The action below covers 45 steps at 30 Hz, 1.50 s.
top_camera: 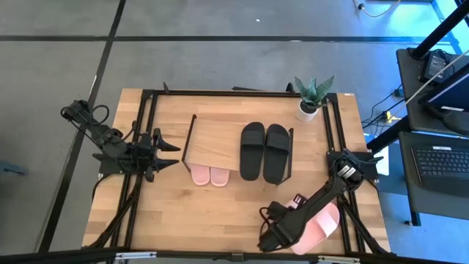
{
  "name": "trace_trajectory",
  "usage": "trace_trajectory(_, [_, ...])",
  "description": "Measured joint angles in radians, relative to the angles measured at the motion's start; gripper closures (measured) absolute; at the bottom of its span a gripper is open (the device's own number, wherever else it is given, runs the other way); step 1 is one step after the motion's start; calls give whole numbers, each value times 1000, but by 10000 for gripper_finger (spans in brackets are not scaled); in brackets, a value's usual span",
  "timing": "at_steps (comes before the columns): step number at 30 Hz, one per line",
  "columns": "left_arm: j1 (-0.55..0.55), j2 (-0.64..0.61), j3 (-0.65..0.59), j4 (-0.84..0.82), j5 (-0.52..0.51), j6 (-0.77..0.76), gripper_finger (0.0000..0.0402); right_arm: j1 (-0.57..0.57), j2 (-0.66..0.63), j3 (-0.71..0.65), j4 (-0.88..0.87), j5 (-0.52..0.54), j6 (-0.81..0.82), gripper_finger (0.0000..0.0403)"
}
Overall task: Pick and place slides into the shelf
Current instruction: Put the left pink slides under the shelf
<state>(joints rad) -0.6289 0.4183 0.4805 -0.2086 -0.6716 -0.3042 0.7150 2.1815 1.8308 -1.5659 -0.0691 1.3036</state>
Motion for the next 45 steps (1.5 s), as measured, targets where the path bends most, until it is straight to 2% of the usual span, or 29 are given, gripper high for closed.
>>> trace_trajectory(8, [0, 0, 0, -2, 12, -1, 196, 0, -1, 255, -3, 2, -82, 390])
trace_trajectory(10, [0, 0, 0, -2, 12, -1, 196, -1, -1, 319, 2, 61, -112, 390])
trace_trajectory(14, [0, 0, 0, -2, 12, -1, 196, -26, -3, 409, 10, 254, -201, 390])
trace_trajectory(18, [0, 0, 0, -2, 12, -1, 196, -64, -5, 417, 87, 387, -414, 390])
trace_trajectory(21, [0, 0, 0, -2, 12, -2, 196, -91, 0, 417, 136, 433, -578, 390])
trace_trajectory(26, [0, 0, 0, -4, 12, -1, 196, -147, 9, 390, 173, 444, -738, 390])
trace_trajectory(33, [0, 0, 0, -54, 12, -7, 196, -196, 12, 228, 271, 442, -806, 390])
trace_trajectory(36, [0, 0, 0, -62, 12, -7, 196, -206, 12, 141, 358, 452, -815, 390])
trace_trajectory(39, [0, 0, 0, -75, 12, -7, 196, -216, 12, 70, 427, 506, -812, 390])
trace_trajectory(45, [0, 0, 0, -93, 12, -8, 196, -229, 11, 2, 446, 595, -756, 390])
